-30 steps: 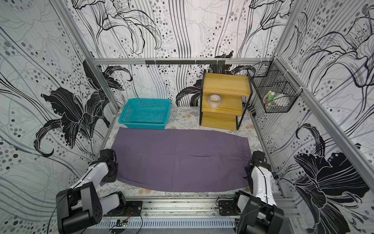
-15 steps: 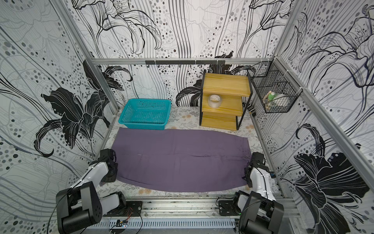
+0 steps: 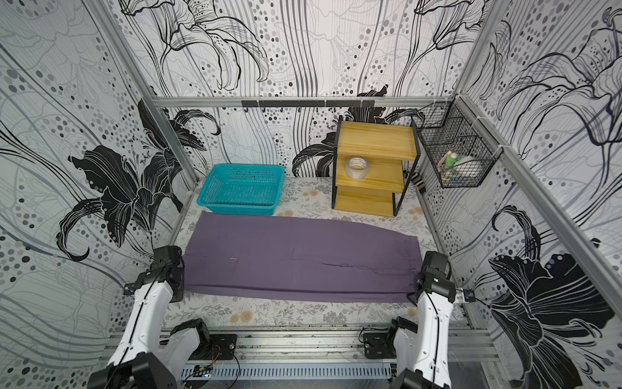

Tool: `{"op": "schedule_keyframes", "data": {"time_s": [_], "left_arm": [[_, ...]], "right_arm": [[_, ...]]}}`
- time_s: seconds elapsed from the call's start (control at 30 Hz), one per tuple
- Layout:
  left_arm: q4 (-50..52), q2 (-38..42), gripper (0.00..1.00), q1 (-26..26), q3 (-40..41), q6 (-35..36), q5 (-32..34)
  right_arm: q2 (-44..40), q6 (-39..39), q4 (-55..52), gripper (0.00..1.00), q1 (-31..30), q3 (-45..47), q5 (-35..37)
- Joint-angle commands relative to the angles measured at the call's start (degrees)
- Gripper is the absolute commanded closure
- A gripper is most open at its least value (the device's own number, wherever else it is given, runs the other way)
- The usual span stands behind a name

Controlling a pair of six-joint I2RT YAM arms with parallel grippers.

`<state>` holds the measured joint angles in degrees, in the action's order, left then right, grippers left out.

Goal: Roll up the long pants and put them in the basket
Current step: Fold the long pant at the center of the board.

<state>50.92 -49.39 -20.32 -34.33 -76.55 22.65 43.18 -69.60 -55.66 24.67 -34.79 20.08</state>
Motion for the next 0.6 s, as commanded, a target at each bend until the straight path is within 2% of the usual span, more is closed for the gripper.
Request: {"op": "schedule_keyframes", "data": {"time_s": [0.0,0.2,0.3,0.47,0.57], "left_arm": [[3.62,4.72,1.00,-0.38,-2.68,-0.46,9.23],[3.64,5.28,1.00,-0.34,-7.83,6.22,10.48],[-0.67,3.94,1.00,-0.34,-9.55,9.78,7.87],[-11.51,-4.08,1.00,0.53,-11.83,11.36,0.67],[-14.45,-12.18,1.00,5.07,-16.65,10.99,1.76]], "right_arm": [[-1.76,-2.63,-7.46,1.00,0.11,-4.03,9.08],[-3.80,0.16,-9.64,1.00,0.12,-9.58,11.59],[-3.27,2.62,-5.98,1.00,0.07,-9.26,9.23],[0.29,5.48,7.69,1.00,0.16,-6.47,-0.28],[4.87,5.76,14.30,1.00,0.08,-5.85,-3.21]]}}
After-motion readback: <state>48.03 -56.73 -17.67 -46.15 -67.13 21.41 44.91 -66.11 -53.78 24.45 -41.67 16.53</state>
